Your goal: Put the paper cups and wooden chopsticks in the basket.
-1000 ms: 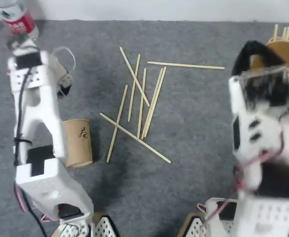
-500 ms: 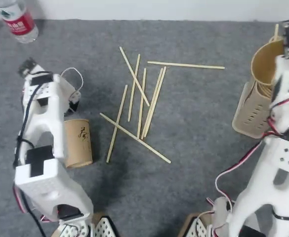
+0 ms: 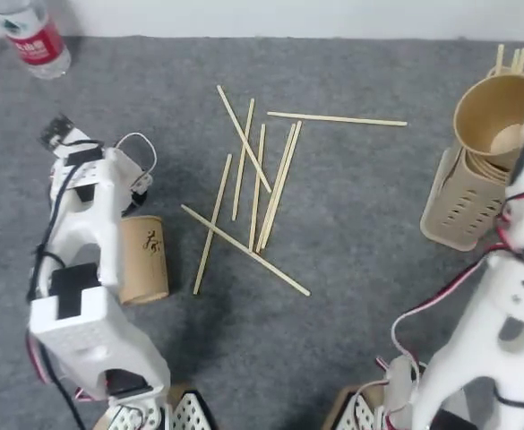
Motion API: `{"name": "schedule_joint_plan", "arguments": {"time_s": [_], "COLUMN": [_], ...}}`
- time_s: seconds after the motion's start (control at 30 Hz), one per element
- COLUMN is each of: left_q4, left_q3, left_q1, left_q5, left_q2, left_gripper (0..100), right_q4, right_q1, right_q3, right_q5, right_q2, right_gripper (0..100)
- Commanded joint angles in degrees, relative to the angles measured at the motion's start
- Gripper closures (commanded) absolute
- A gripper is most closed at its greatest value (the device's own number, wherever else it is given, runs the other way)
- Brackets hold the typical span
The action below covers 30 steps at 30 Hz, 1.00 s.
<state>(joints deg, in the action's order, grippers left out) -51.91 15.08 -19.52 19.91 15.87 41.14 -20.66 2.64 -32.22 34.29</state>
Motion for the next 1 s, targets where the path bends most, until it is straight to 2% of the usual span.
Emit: {"name": "schedule_joint_plan", "arguments": {"time_s": [0.0,0.1,0.23,0.47,0.63,0.83,0.97], "left_q4": [1.6,1.6,1.6,4.3,4.7,4.7,4.7], "left_q3": [0.2,0.2,0.3,1.5,1.6,1.6,1.6], "left_q1": [1.2,1.1,1.1,1.1,1.2,1.2,1.2], "left_q5": [0.3,0.3,0.3,0.2,0.2,0.2,0.2], "left_q2": [-1.8,-1.8,-1.8,-1.8,-1.8,-1.8,-1.8], "left_gripper": [99,99,99,99,99,99,99], "right_q4": [2.4,3.8,3.3,2.2,-1.0,-1.4,-1.1], "right_q1": [6.4,9.0,8.7,-1.7,-6.1,-5.8,-2.9], "right_q3": [-2.7,-0.4,1.6,1.4,1.4,1.4,1.6], "right_q5": [-0.8,-1.5,-1.8,-1.9,-1.9,-1.5,-1.4], "right_q2": [1.6,-0.7,-4.5,-11.4,-12.5,-11.1,-9.0], "right_gripper": [99.2,99.2,99.2,99.2,99.2,99.2,99.2]}}
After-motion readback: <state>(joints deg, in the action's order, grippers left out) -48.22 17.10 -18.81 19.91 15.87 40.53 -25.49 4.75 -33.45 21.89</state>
